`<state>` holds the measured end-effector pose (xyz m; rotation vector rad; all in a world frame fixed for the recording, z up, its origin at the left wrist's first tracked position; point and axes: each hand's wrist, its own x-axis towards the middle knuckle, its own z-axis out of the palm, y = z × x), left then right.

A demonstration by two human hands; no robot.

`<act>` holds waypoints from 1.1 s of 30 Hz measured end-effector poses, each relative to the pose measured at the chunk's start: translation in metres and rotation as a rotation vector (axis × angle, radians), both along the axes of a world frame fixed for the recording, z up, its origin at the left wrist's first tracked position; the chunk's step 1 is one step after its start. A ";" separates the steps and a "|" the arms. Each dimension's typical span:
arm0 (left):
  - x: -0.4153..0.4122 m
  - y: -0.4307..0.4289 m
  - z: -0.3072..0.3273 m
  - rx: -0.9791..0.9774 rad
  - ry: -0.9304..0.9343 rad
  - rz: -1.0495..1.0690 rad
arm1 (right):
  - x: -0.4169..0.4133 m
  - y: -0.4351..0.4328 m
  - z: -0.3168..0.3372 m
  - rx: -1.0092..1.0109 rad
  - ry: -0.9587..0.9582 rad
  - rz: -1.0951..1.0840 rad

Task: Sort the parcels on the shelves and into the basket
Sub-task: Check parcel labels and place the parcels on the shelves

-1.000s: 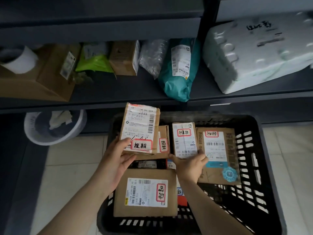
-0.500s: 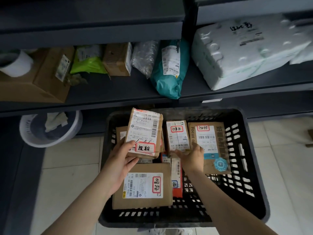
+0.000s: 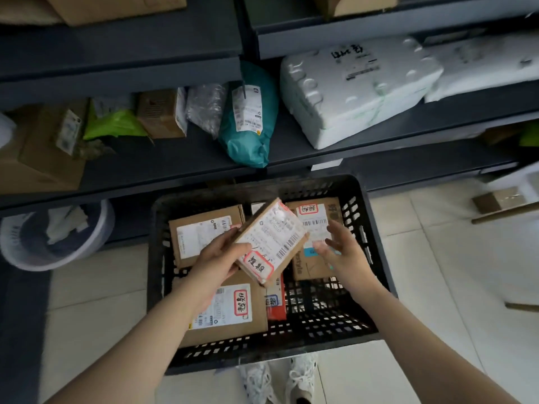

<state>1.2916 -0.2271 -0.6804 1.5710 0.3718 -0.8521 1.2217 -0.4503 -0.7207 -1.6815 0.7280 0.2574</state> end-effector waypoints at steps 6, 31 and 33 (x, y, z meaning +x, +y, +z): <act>-0.008 -0.024 -0.005 0.059 0.016 -0.205 | -0.020 -0.020 0.035 -0.275 -0.093 0.483; -0.060 -0.021 -0.043 0.410 -0.273 -0.300 | -0.030 -0.027 -0.009 -0.556 0.165 1.022; -0.063 -0.014 -0.049 0.512 -0.371 -0.291 | -0.023 -0.033 -0.016 -0.486 0.208 1.017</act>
